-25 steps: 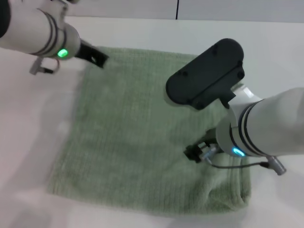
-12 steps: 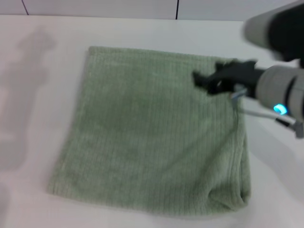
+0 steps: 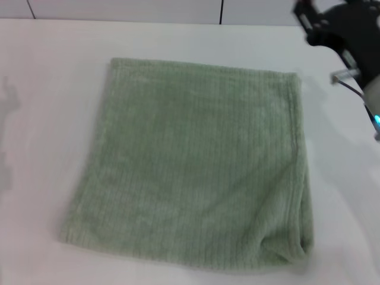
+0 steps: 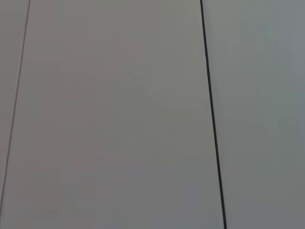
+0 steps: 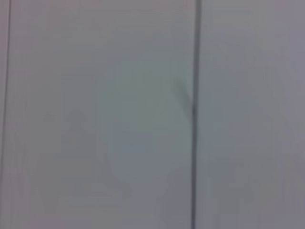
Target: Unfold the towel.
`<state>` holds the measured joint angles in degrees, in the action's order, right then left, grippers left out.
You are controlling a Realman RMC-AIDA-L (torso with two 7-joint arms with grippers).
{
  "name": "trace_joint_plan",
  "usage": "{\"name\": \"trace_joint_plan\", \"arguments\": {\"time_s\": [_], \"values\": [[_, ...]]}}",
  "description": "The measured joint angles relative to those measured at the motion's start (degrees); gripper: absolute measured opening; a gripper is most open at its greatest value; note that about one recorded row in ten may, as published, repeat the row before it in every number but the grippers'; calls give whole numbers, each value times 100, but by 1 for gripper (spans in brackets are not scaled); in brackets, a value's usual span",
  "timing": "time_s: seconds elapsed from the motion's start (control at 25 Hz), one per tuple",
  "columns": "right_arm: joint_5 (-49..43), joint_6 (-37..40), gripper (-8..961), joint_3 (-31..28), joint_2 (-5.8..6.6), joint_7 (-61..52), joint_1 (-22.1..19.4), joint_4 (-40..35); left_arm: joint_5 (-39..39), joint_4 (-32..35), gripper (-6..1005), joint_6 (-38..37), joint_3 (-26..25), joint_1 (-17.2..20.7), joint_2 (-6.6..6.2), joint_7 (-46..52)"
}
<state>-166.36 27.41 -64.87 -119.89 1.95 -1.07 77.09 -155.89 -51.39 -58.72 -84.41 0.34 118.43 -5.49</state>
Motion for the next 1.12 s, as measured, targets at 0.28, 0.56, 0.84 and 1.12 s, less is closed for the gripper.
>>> {"name": "trace_joint_plan", "arguments": {"time_s": [0.28,0.56,0.84,1.12], "values": [[1422,4593,558,419,35,-389,775,-3506,24,1857,388,-873,-6,-609,0,453],[2782,6272,560,1038,19,-556,833,-5177,49,3410,631,-1254,-44,-1341,32,525],[3091,6572,563,1064,7,-595,602,-5474,57,3525,797,-1326,-8,-1498,33,501],[3354,6538,565,1241,18,-764,576,-5521,60,3545,842,-1329,-44,-1548,27,485]]}}
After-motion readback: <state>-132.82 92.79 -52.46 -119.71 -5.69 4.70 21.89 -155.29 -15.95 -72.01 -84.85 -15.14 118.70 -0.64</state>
